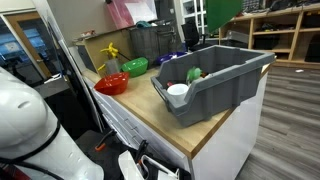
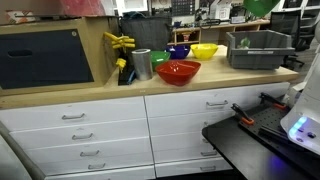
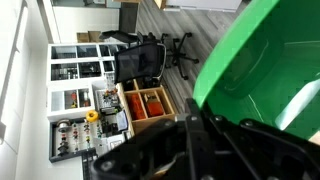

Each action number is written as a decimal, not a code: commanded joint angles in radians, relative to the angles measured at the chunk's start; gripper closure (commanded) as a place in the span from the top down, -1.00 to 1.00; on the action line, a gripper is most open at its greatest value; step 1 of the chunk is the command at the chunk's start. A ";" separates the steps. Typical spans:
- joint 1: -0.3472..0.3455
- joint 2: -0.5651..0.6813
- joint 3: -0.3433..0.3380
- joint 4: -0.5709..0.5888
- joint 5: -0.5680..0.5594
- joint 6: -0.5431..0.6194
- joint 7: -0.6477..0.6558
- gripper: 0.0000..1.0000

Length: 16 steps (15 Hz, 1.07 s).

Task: Move the trailer to the right, then pour out the dolls from the right green bowl into the grey trailer

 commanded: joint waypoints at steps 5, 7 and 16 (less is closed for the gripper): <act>0.015 0.008 0.025 0.017 -0.052 -0.011 -0.033 -0.98; 0.016 0.013 0.033 0.016 -0.079 -0.023 -0.043 -0.98; 0.037 0.027 0.079 -0.007 -0.201 -0.102 -0.150 -0.98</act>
